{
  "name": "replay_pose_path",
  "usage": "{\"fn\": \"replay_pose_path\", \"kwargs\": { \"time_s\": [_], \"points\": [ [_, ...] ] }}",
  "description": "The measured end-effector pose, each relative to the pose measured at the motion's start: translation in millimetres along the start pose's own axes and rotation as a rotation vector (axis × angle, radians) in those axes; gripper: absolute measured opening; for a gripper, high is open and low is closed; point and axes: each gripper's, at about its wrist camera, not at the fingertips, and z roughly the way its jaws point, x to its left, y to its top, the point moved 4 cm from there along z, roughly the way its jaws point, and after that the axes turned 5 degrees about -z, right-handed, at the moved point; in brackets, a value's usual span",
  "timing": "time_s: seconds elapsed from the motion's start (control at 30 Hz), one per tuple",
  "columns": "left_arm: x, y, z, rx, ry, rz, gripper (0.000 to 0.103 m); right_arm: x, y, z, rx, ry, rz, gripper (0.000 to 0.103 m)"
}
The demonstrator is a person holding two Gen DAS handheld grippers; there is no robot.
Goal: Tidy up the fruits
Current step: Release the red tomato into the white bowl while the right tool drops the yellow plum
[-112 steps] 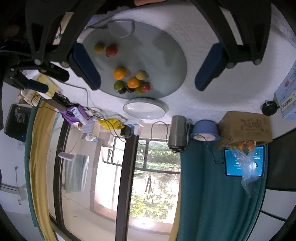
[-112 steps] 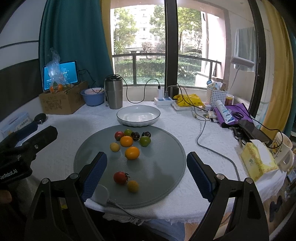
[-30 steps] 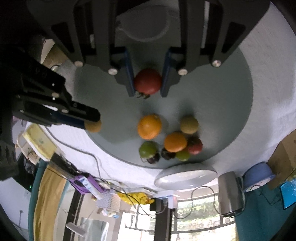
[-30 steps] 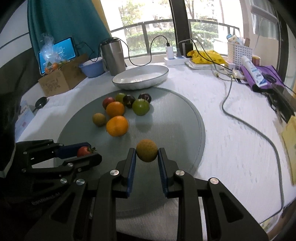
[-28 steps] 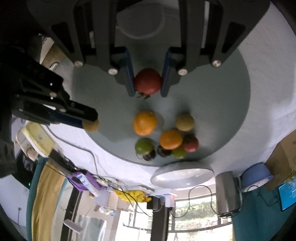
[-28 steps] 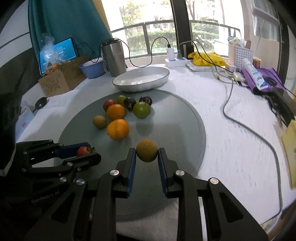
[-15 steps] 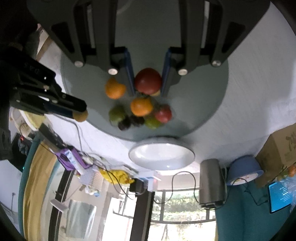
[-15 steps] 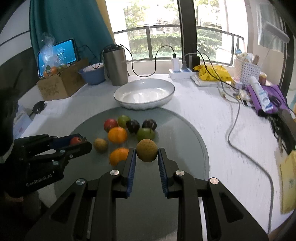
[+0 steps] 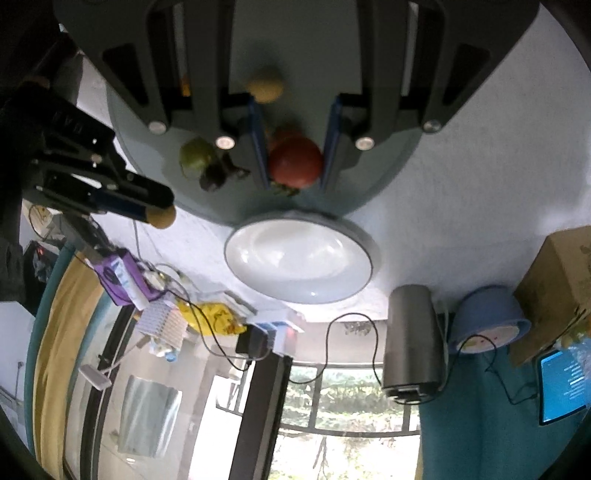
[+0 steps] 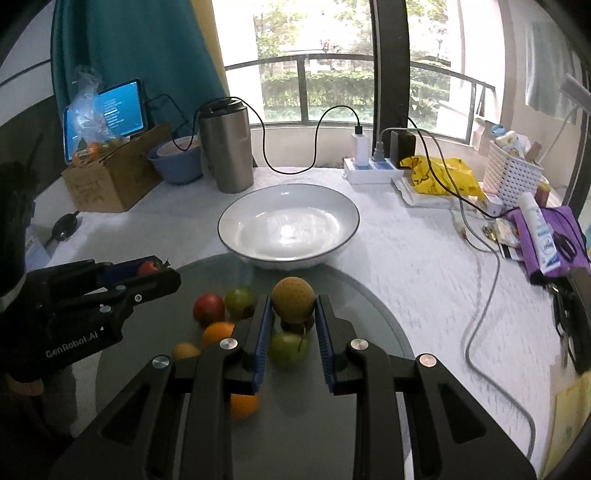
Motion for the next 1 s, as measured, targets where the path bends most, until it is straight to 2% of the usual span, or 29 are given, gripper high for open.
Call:
{"fn": "replay_pose_path", "kwargs": {
  "time_s": [0.6,0.7,1.0],
  "points": [
    [16.3,47.7,61.1,-0.007,0.001,-0.014,0.029,-12.5,46.4,75.1,0.028,0.032,-0.051,0.026],
    [20.3,54.2,76.9,0.013,0.003,-0.026,0.029,-17.1,51.0,94.1,0.055,0.063,-0.011,0.026],
    [30.3,68.1,111.9,0.053,-0.008,-0.069,0.029,-21.7,59.7,136.7,0.124,0.068,0.016,0.026]
  ]
}}
